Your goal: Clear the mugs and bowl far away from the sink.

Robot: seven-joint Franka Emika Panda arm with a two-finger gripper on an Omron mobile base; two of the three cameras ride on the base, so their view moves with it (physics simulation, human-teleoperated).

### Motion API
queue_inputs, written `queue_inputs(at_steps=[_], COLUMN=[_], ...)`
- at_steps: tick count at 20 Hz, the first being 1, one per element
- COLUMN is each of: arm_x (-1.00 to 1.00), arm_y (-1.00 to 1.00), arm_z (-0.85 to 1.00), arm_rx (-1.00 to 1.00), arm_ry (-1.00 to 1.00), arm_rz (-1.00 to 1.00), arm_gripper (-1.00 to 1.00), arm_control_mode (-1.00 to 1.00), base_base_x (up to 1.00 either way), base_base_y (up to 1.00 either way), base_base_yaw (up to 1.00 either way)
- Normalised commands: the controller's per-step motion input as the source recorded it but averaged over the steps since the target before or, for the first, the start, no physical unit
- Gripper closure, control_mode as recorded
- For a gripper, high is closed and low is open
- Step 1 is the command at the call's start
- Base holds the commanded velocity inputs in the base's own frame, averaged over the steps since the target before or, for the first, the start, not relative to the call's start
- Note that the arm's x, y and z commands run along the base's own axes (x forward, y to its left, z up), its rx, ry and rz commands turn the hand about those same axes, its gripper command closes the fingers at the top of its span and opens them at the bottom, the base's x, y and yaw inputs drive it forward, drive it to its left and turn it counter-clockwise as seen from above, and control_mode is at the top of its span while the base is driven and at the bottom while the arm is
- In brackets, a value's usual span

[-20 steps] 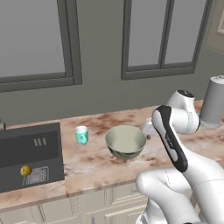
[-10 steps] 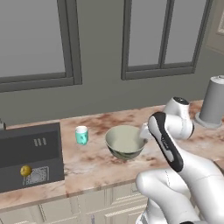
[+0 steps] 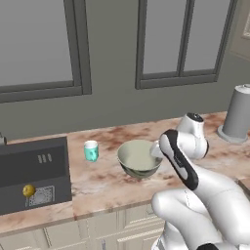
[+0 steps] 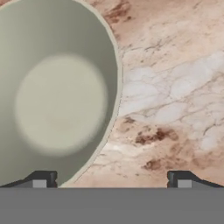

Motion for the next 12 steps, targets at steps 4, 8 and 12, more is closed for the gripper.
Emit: queue_inputs(at_steps=[4,8,12], arm_x=[0.19,0.18,0.24], arm_y=[0.09,0.10,0.11], arm_z=[-0.21,-0.22,-0.21], arm_rx=[0.00,0.00,0.00], arm_ry=[0.00,0.00,0.00], arm_rz=[0.00,0.00,0.00], arm_gripper=[-1.00,-1.00,-1.00], arm_control_mode=[-1.00,-1.00,-1.00], base_base_x=[0.00,0.00,0.00], base_base_y=[0.00,0.00,0.00], base_base_yaw=[0.00,0.00,0.00])
